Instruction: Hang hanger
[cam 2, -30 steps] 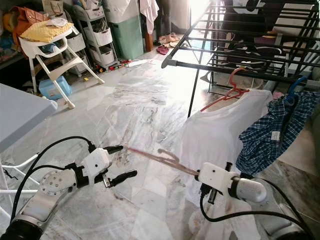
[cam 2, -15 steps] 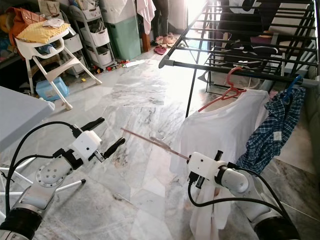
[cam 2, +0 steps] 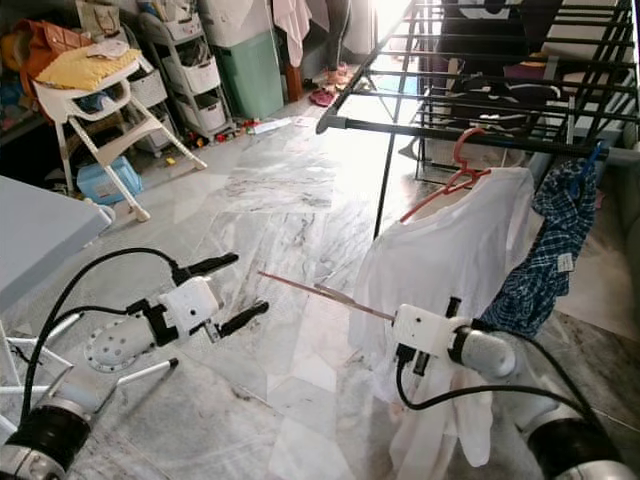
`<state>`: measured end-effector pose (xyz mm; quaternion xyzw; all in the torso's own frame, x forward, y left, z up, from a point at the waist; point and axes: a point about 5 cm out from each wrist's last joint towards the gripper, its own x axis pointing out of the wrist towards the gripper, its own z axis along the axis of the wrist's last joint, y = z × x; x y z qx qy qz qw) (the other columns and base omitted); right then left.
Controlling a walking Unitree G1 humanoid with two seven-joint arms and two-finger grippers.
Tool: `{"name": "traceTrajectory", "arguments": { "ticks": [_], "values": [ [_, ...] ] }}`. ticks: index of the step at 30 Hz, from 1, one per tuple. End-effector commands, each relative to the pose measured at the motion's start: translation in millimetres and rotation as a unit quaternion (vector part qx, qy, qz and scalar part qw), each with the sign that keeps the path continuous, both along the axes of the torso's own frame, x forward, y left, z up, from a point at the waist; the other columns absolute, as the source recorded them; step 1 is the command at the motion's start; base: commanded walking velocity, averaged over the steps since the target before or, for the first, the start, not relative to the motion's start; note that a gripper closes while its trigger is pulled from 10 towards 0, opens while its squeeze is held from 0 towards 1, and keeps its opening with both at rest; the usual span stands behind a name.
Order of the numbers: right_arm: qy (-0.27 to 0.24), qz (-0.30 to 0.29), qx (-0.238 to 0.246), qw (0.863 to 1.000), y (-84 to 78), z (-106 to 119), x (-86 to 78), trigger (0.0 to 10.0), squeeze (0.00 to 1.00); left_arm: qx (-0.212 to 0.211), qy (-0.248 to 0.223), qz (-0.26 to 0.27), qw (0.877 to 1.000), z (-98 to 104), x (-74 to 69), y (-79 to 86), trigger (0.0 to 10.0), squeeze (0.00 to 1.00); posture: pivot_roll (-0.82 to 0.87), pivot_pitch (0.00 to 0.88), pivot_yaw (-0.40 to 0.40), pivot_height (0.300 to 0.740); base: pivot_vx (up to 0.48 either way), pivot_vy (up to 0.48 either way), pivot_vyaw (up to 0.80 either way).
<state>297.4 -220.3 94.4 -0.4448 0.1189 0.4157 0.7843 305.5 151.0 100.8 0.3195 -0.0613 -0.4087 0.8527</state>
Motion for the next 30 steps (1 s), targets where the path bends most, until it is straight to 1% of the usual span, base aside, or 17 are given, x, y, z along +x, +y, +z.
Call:
{"name": "traceTrajectory", "arguments": {
  "ticks": [1,3,6,10,13,14,15,16,18,19,20,21,22,23,24,26,30],
  "values": [
    [-0.012,0.056,0.010,0.998,12.2,15.5,1.5,10.0,0.00,0.015,0.005,-0.004,1.000,0.0,2.0,4.6,10.0,0.00,-0.12,0.014,0.147,0.740,0.000,0.000,0.00],
    [-0.008,0.065,0.010,0.998,12.8,17.3,0.9,10.0,0.00,0.015,0.006,-0.005,1.000,0.3,2.5,4.5,10.0,0.00,-0.12,0.014,0.147,0.740,0.000,0.000,0.00],
    [-0.006,0.100,-0.008,0.995,14.9,26.5,3.4,10.0,0.00,0.017,0.010,-0.014,1.000,1.0,4.5,3.6,10.0,0.00,-0.12,0.012,0.151,0.740,0.000,0.000,0.00],
    [0.005,0.135,-0.006,0.991,21.7,34.0,2.9,10.0,0.00,0.018,0.022,-0.021,0.999,-3.0,2.8,3.4,10.0,0.00,-0.12,0.013,0.144,0.740,0.000,0.000,0.00],
    [0.004,0.157,0.000,0.988,30.1,38.8,3.3,10.0,0.00,0.015,0.045,-0.029,0.998,-9.9,-1.0,1.1,10.0,0.00,-0.12,0.011,0.138,0.740,0.000,0.000,0.00],
    [0.000,0.162,0.004,0.987,34.3,39.9,4.4,10.0,0.00,0.000,0.078,-0.034,0.996,-16.4,-4.7,-2.3,10.0,0.00,-0.12,0.009,0.132,0.740,0.000,0.000,0.00],
    [0.000,0.162,0.004,0.987,34.3,39.9,4.4,10.0,0.00,0.000,0.078,-0.034,0.996,-16.4,-4.7,-2.3,10.0,0.00,-0.12,0.009,0.132,0.740,0.000,0.000,0.00],
    [0.000,0.164,0.005,0.987,35.2,40.0,4.5,10.0,0.00,-0.004,0.089,-0.037,0.995,-18.6,-6.0,-3.6,10.0,0.00,-0.12,0.009,0.132,0.740,0.000,0.000,0.00],
    [0.002,0.166,0.005,0.986,35.3,40.2,4.6,10.0,0.00,-0.007,0.097,-0.040,0.994,-20.4,-6.7,-4.5,10.0,0.00,-0.12,0.009,0.132,0.740,0.000,0.000,0.00],
    [0.002,0.169,0.004,0.986,36.7,38.1,3.6,10.0,0.00,-0.009,0.102,-0.045,0.994,-24.3,-10.6,-8.0,4.9,0.00,-0.12,0.007,0.121,0.740,0.000,0.000,0.00],
    [0.003,0.171,0.004,0.985,37.7,36.7,2.7,10.0,0.00,-0.012,0.106,-0.049,0.993,-27.2,-13.6,-10.6,4.9,0.00,-0.12,0.007,0.121,0.740,0.000,0.000,0.00],
    [0.006,0.174,0.002,0.985,39.1,34.1,1.3,10.0,0.00,-0.011,0.110,-0.055,0.992,-30.1,-16.7,-13.0,7.7,0.00,-0.12,0.007,0.120,0.740,0.000,0.000,0.00],
    [0.008,0.175,0.002,0.984,39.9,31.9,0.3,10.0,0.00,-0.011,0.111,-0.057,0.992,-31.3,-18.2,-14.4,9.0,0.00,-0.12,0.007,0.119,0.740,0.000,0.000,0.00],
    [0.008,0.175,0.002,0.984,39.9,31.9,0.3,10.0,0.00,-0.011,0.111,-0.057,0.992,-31.3,-18.2,-14.4,9.0,0.00,-0.12,0.007,0.119,0.740,0.000,0.000,0.00],
    [0.010,0.176,-0.004,0.984,39.2,29.6,0.0,10.0,0.00,-0.010,0.108,-0.059,0.992,-30.4,-17.9,-15.1,10.0,0.00,-0.12,0.008,0.119,0.740,0.000,0.000,0.00],
    [0.011,0.175,-0.011,0.984,37.7,27.6,0.0,10.0,0.00,-0.009,0.100,-0.060,0.993,-28.2,-16.7,-15.2,10.0,0.00,-0.12,0.011,0.120,0.740,0.000,0.000,0.00],
    [0.011,0.154,-0.056,0.986,23.3,17.1,3.3,10.0,0.00,-0.031,0.047,-0.037,0.998,-3.4,-0.3,-12.2,10.0,0.00,-0.12,0.017,0.123,0.740,0.000,0.000,0.00]
  ]
}}
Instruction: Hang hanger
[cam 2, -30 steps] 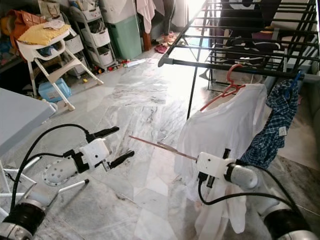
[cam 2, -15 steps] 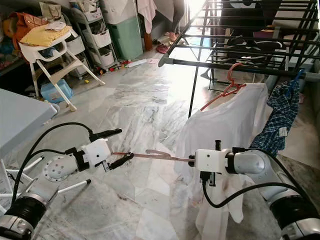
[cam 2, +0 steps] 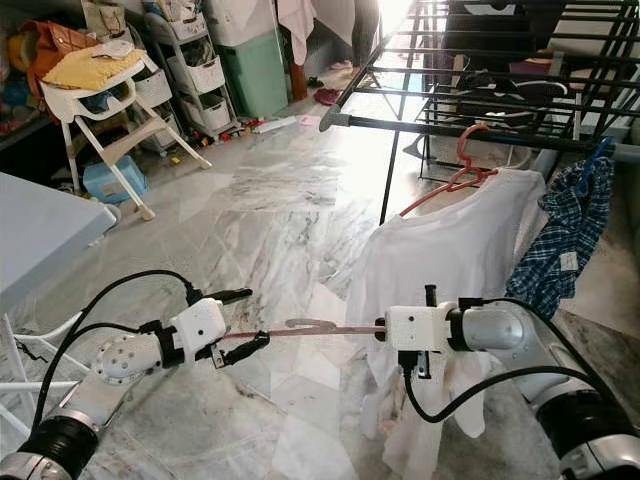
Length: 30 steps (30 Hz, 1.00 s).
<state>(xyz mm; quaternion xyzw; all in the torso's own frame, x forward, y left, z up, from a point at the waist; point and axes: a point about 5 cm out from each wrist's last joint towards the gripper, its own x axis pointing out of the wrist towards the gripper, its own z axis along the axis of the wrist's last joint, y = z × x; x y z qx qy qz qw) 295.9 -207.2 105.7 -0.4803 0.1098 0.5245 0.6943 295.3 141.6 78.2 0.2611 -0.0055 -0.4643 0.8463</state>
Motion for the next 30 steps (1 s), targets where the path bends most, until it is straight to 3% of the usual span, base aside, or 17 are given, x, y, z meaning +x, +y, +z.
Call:
{"name": "traceTrajectory", "arguments": {
  "ticks": [1,8,15,19,25,28,30],
  "values": [
    [-0.030,0.018,-0.006,0.999,7.6,4.4,5.9,10.0,0.00,-0.018,-0.053,0.010,0.998,24.7,13.8,-1.6,10.0,0.00,-0.12,0.017,0.123,0.740,0.000,0.000,0.00],
    [-0.052,-0.029,0.019,0.998,3.5,2.5,10.4,10.0,0.00,-0.034,-0.085,0.065,0.994,37.9,25.9,9.6,10.0,0.00,-0.11,0.022,0.136,0.740,0.000,0.000,0.00],
    [-0.041,-0.026,0.015,0.999,1.9,-2.7,6.9,10.0,0.00,-0.018,-0.064,0.012,0.998,25.0,10.3,0.1,10.0,0.00,-0.10,0.025,0.142,0.740,0.000,0.000,0.00],
    [-0.060,-0.043,-0.039,0.997,-14.0,-3.7,15.4,10.0,0.00,-0.016,-0.051,-0.013,0.998,26.1,7.6,-2.0,10.0,0.00,-0.10,0.033,0.143,0.740,0.000,0.000,0.00],
    [-0.087,-0.077,-0.062,0.991,-27.1,4.3,25.6,10.0,0.00,-0.020,-0.079,-0.005,0.997,35.9,12.8,-1.1,10.0,0.00,-0.10,0.037,0.142,0.740,0.000,0.000,0.00],
    [-0.087,-0.089,-0.070,0.990,-30.6,3.6,28.0,10.0,0.00,-0.049,-0.138,0.044,0.988,58.0,25.1,1.4,10.0,0.00,-0.10,0.036,0.143,0.740,0.000,0.000,0.00],
    [-0.075,-0.084,-0.059,0.992,-27.8,0.7,26.1,10.0,0.00,-0.056,-0.141,0.058,0.987,60.3,27.4,2.6,10.0,0.00,-0.10,0.036,0.143,0.740,0.000,0.000,0.00]
  ]
}}
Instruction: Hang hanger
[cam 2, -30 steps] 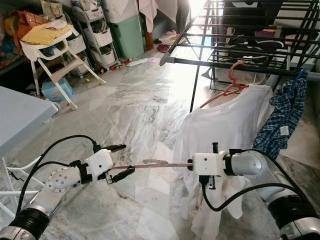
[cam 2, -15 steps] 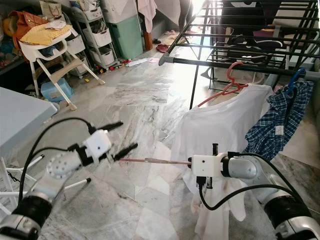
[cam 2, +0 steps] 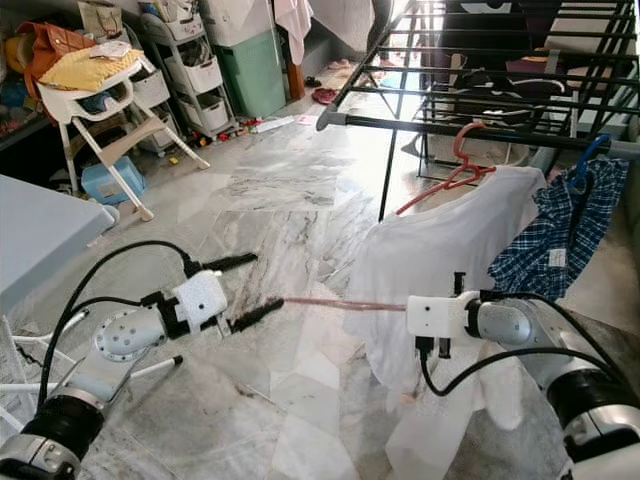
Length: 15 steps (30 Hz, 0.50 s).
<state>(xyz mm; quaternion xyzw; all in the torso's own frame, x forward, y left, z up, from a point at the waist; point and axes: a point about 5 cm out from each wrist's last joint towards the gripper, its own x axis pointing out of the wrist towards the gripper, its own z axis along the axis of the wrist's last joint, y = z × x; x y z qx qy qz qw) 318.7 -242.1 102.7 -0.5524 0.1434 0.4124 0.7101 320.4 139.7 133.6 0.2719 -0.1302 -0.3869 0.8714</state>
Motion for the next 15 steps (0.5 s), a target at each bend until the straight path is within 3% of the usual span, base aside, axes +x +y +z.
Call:
{"name": "traceTrajectory", "arguments": {
  "ticks": [1,6,8,15],
  "values": [
    [0.000,0.014,0.017,1.000,8.5,1.8,2.0,10.0,0.00,-0.004,-0.010,0.019,1.000,4.5,2.5,4.9,10.0,0.00,-0.10,0.035,0.143,0.740,0.000,0.000,0.00],
    [-0.009,-0.034,0.005,0.999,7.5,-10.0,5.6,10.0,0.00,-0.013,0.003,0.017,1.000,0.0,-0.7,2.9,10.0,0.00,-0.11,0.036,0.138,0.740,0.000,0.000,0.00],
    [-0.045,-0.115,0.039,0.992,11.0,-14.1,14.8,10.0,0.00,-0.030,0.056,-0.012,0.998,-12.8,-10.9,-6.9,10.0,0.00,-0.10,0.031,0.135,0.740,0.000,0.000,0.00],
    [-0.066,-0.174,0.113,0.976,19.2,-15.1,20.0,10.0,0.00,-0.006,0.109,-0.046,0.993,-44.0,-34.3,-18.5,10.0,0.00,-0.10,0.026,0.136,0.740,0.000,0.000,0.00]
  ]
}}
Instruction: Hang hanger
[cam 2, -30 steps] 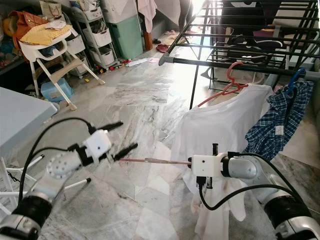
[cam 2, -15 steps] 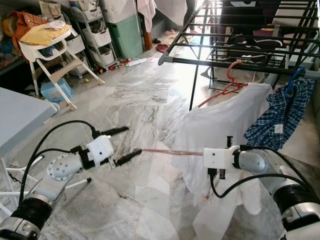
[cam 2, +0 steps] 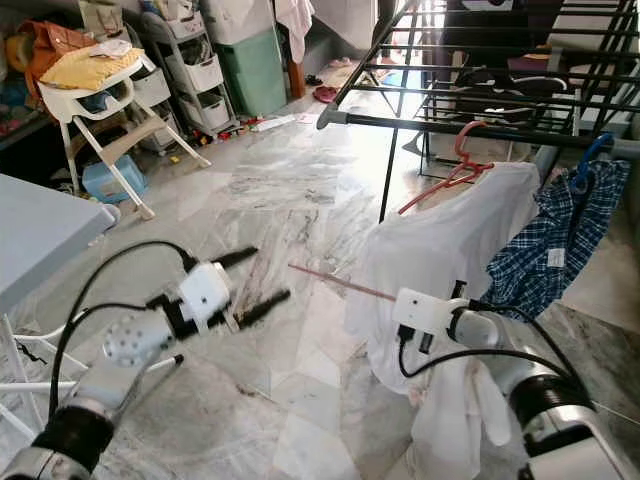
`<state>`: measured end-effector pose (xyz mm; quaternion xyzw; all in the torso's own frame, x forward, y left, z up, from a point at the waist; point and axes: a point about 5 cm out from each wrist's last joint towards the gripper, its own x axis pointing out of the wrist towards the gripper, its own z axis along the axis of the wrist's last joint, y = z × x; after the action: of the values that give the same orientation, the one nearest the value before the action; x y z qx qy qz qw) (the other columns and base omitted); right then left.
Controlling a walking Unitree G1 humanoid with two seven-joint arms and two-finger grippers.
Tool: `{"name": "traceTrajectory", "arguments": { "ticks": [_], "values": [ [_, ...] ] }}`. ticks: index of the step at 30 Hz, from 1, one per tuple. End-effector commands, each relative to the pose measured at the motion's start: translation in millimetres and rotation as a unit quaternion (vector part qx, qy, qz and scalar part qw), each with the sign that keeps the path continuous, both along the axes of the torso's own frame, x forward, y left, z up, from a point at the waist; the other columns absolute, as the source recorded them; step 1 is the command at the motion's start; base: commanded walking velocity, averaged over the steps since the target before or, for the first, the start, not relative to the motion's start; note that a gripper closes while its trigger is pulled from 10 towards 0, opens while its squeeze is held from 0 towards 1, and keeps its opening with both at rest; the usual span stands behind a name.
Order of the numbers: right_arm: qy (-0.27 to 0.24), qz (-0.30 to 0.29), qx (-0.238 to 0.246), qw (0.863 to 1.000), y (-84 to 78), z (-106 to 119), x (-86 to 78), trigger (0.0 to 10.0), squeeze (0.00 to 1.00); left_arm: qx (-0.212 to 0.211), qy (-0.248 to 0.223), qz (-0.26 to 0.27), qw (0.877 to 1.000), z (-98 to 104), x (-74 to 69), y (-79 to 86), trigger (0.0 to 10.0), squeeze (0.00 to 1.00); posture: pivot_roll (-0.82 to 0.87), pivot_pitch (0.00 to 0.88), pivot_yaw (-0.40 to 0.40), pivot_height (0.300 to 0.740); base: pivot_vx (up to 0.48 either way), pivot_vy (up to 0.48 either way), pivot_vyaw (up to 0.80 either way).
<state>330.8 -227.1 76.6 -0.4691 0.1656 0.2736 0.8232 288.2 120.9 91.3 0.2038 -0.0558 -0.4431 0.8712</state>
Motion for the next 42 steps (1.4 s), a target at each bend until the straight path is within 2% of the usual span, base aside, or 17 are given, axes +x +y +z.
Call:
{"name": "traceTrajectory", "arguments": {
  "ticks": [1,2,5,6,9,10,12,13,15,22,26,34,42],
  "values": [
    [-0.029,-0.014,0.030,0.999,4.6,12.5,9.1,10.0,0.00,0.016,0.005,-0.004,1.000,-4.7,-2.8,1.1,10.0,0.00,-0.11,0.020,0.139,0.740,0.000,0.000,0.00],
    [-0.033,-0.024,0.046,0.998,5.1,14.5,10.6,10.0,0.00,0.015,0.008,0.009,1.000,-7.6,-2.8,3.4,10.0,0.00,-0.11,0.019,0.139,0.740,0.000,0.000,0.00],
    [-0.038,-0.024,0.047,0.998,4.0,17.3,10.7,10.0,0.00,0.011,0.005,0.056,0.998,-8.6,2.4,13.0,10.0,0.00,-0.11,0.019,0.139,0.740,0.000,0.000,0.00],
    [-0.038,-0.024,0.047,0.998,4.0,17.3,10.7,10.0,0.00,0.011,0.005,0.056,0.998,-8.6,2.4,13.0,10.0,0.00,-0.11,0.019,0.139,0.740,0.000,0.000,0.00],
    [-0.031,0.006,0.051,0.998,3.2,20.2,5.2,10.0,0.00,0.013,-0.005,0.088,0.996,-3.6,9.2,22.2,10.0,0.00,-0.11,0.014,0.128,0.740,0.000,0.000,0.00],
    [-0.031,0.006,0.051,0.998,3.2,20.2,5.2,10.0,0.00,0.013,-0.005,0.088,0.996,-3.6,9.2,22.2,10.0,0.00,-0.11,0.014,0.128,0.740,0.000,0.000,0.00],
    [-0.017,0.068,0.029,0.997,5.7,26.7,-0.1,10.0,0.00,0.030,-0.022,0.084,0.996,0.9,12.2,24.0,10.0,0.00,-0.11,0.017,0.125,0.740,0.000,0.000,0.00],
    [-0.017,0.068,0.029,0.997,5.7,26.7,-0.1,10.0,0.00,0.030,-0.022,0.084,0.996,0.9,12.2,24.0,10.0,0.00,-0.11,0.017,0.125,0.740,0.000,0.000,0.00],
    [-0.007,0.113,0.010,0.994,6.7,37.3,-0.4,10.0,0.00,0.048,-0.032,0.068,0.996,2.8,13.8,22.7,10.0,0.00,-0.11,0.024,0.123,0.740,0.000,0.000,0.00],
    [-0.005,0.164,-0.019,0.986,7.7,66.0,6.8,10.0,0.00,0.084,-0.048,0.039,0.995,4.4,19.9,19.6,10.0,0.00,-0.12,0.033,0.126,0.740,0.000,0.000,0.00],
    [0.008,0.194,-0.023,0.981,12.4,74.4,3.2,10.0,0.00,0.094,-0.054,0.037,0.993,5.0,24.1,18.9,10.0,0.00,-0.13,0.038,0.133,0.740,0.000,0.000,0.00],
    [0.044,0.232,-0.022,0.971,19.6,70.0,-9.6,10.0,0.00,0.093,-0.072,0.036,0.992,9.2,29.7,13.4,10.0,0.00,-0.14,0.039,0.137,0.740,0.000,0.000,0.00],
    [0.050,0.265,-0.001,0.963,41.3,71.1,-21.9,10.0,0.00,0.099,-0.061,0.005,0.993,2.6,30.1,0.1,10.0,0.00,-0.15,0.038,0.156,0.740,0.000,0.000,0.00]
  ]
}}
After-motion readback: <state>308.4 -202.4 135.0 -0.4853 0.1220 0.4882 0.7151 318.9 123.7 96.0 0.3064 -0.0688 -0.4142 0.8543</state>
